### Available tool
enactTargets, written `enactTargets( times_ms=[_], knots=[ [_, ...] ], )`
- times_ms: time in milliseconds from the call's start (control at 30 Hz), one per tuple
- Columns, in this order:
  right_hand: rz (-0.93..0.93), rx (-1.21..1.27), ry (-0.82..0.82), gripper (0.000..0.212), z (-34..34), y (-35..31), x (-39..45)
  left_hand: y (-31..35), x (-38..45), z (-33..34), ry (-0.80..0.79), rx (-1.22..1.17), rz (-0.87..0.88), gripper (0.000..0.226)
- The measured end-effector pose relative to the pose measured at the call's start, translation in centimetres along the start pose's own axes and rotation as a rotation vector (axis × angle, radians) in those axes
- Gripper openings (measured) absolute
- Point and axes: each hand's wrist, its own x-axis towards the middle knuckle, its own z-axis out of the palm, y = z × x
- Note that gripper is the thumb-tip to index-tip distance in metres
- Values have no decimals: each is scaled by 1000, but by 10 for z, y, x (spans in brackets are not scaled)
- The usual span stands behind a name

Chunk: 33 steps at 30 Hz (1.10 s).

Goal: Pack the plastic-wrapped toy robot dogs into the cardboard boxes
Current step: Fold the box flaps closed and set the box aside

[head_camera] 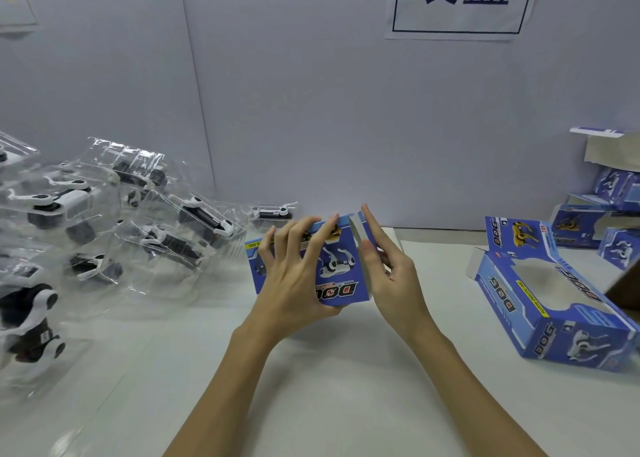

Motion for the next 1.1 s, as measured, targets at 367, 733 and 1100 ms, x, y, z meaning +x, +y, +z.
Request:
enactTargets(
  times_ms=[367, 733, 1100],
  knots=[
    [-24, -37, -13, 57, 2, 7, -1, 5, -1, 0, -10, 79, -16, 118],
    [-69, -8, -54, 51, 5, 9, -4, 9, 0, 0, -21, 79, -25, 120],
    [-65, 32, -38, 48, 5, 11, -6, 11, 0, 1, -20, 84, -22, 121]
  ],
)
